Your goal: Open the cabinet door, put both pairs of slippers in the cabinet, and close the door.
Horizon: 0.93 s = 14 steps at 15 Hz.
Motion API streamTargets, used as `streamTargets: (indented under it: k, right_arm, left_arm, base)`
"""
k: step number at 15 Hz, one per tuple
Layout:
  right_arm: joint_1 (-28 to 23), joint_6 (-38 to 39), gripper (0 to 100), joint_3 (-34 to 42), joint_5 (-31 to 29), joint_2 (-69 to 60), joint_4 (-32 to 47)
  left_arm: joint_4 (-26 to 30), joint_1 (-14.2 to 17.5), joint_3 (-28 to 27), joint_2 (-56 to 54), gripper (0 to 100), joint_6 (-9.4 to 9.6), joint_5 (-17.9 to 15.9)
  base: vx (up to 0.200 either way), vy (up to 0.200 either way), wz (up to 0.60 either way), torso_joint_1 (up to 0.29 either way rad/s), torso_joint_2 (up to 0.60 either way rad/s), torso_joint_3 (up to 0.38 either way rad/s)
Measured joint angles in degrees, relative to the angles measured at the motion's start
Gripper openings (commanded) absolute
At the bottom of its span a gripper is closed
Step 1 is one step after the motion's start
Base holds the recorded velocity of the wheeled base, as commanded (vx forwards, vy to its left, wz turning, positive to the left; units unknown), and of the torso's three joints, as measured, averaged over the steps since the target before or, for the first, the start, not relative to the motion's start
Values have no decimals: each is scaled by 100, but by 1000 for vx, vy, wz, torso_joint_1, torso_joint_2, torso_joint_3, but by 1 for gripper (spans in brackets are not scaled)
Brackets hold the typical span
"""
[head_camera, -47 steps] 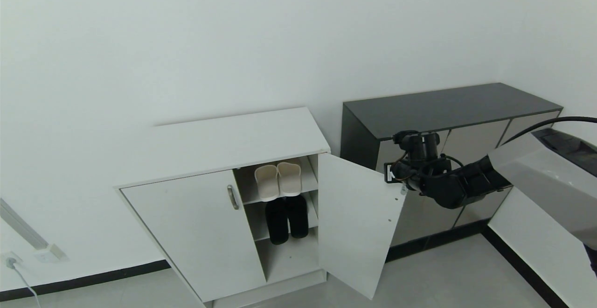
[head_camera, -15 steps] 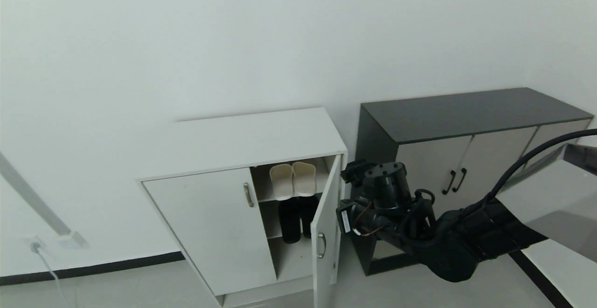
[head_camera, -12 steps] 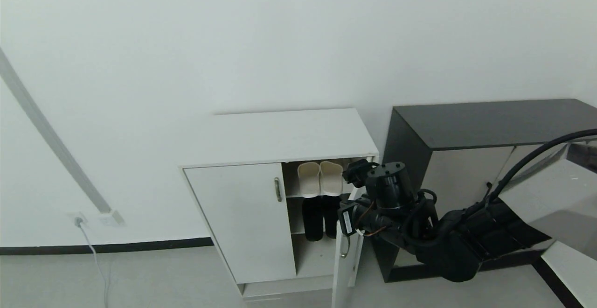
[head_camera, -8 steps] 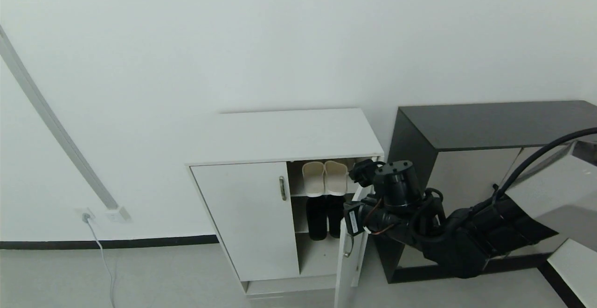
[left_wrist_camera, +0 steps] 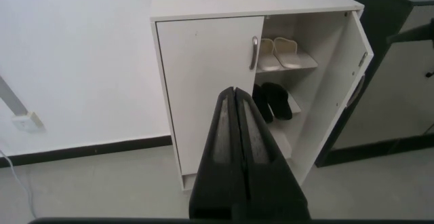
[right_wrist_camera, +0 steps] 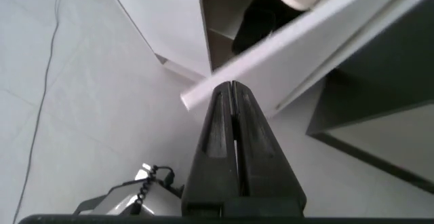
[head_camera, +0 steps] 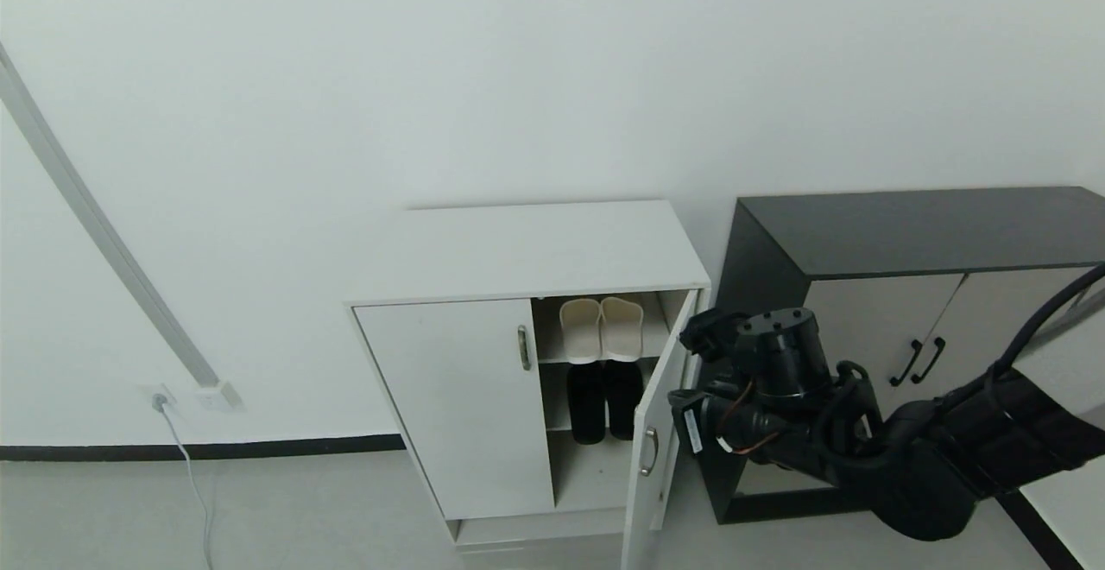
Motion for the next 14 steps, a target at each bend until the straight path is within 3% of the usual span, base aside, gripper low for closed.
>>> streamTargets:
  k: [3,5,14]
  right_arm:
    - [-105,-9,0,642,127,-240,-306]
    - [-129,-13,0,835,138,-274,-451]
    - [-171,-6,0,428,129,294,-700]
  left_arm:
    - [1,2,0,0,0,2,0]
    - [-2,2,0,0,0,2,0]
    - [0,2,0,0,0,-13,0]
  base:
    - [200,0,0,-4,2,1]
    - [0,0,0,0,0,0]
    - [0,0,0,0,0,0]
